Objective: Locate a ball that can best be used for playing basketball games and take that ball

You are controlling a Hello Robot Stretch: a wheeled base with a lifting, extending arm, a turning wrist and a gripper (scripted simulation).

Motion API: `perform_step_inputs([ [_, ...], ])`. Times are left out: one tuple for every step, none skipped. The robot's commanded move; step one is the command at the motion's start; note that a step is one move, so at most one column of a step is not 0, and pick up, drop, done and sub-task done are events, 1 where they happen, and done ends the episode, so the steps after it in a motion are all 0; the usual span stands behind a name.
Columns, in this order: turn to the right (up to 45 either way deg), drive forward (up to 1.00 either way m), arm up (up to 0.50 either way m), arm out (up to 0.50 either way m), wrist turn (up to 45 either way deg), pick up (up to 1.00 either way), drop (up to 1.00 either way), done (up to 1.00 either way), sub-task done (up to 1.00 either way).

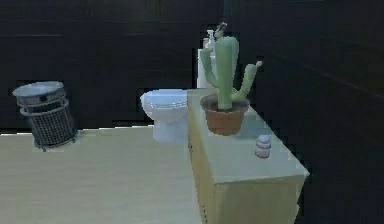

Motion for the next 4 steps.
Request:
perform_step_inputs([
  [0.0, 0.35, 0.0, 0.0, 0.0, 0.0, 0.0, 0.0, 0.0],
  [-45.0, 0.0, 0.0, 0.0, 0.0, 0.0, 0.0, 0.0, 0.0],
  [0.0, 0.95, 0.0, 0.0, 0.0, 0.0, 0.0, 0.0, 0.0],
  [30.0, 0.0, 0.0, 0.0, 0.0, 0.0, 0.0, 0.0, 0.0],
])
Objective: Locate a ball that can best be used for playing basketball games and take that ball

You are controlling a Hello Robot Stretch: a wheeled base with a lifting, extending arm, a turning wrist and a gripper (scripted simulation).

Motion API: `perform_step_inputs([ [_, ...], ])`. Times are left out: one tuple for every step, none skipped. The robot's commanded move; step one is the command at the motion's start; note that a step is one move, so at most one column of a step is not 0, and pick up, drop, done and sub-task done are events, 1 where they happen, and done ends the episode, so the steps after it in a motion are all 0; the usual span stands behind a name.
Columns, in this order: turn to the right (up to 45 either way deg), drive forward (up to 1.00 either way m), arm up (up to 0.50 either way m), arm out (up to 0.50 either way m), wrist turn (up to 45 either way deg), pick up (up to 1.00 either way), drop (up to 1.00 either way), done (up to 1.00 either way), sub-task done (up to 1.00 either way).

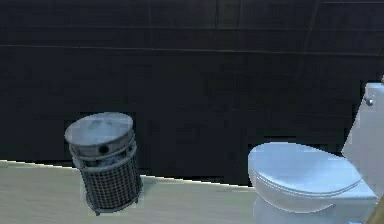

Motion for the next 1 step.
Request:
perform_step_inputs([
  [0.0, 0.3, 0.0, 0.0, 0.0, 0.0, 0.0, 0.0, 0.0],
])
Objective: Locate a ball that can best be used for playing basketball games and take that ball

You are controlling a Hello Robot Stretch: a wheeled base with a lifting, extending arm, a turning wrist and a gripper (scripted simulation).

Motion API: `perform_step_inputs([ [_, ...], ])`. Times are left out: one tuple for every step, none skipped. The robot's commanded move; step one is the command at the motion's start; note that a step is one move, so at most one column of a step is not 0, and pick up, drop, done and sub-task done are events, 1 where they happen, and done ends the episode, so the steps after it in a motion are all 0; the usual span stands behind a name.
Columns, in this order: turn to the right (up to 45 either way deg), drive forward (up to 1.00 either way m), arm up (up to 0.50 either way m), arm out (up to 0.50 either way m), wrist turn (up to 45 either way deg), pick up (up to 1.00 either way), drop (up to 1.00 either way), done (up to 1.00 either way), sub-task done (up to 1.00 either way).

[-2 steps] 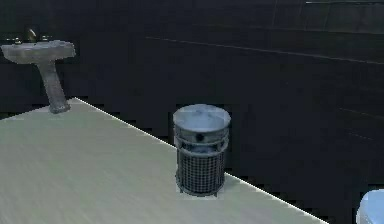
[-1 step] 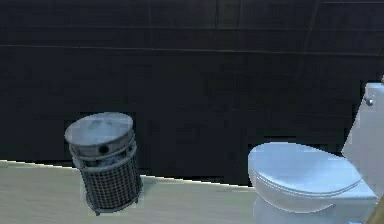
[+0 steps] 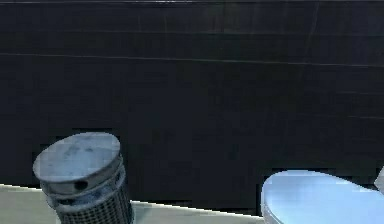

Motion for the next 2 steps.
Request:
perform_step_inputs([
  [-45.0, 0.0, 0.0, 0.0, 0.0, 0.0, 0.0, 0.0, 0.0],
  [-27.0, 0.0, 0.0, 0.0, 0.0, 0.0, 0.0, 0.0, 0.0],
])
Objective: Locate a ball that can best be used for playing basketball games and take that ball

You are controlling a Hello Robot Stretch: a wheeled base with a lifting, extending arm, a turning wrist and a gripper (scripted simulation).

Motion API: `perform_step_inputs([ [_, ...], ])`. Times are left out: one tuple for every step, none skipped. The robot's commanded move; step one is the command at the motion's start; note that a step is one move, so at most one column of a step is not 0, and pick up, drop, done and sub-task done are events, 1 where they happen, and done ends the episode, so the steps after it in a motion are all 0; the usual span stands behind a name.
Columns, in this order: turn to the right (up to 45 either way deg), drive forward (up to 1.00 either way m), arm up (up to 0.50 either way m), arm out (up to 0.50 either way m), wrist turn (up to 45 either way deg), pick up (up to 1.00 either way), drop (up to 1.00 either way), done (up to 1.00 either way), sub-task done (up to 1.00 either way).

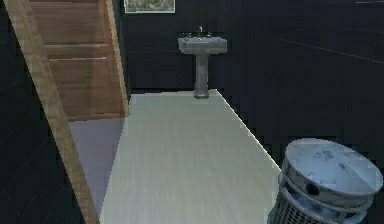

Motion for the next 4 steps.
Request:
perform_step_inputs([
  [0.0, 1.0, 0.0, 0.0, 0.0, 0.0, 0.0, 0.0, 0.0],
  [-12.0, 0.0, 0.0, 0.0, 0.0, 0.0, 0.0, 0.0, 0.0],
  [0.0, 0.2, 0.0, 0.0, 0.0, 0.0, 0.0, 0.0, 0.0],
  [-45.0, 0.0, 0.0, 0.0, 0.0, 0.0, 0.0, 0.0, 0.0],
])
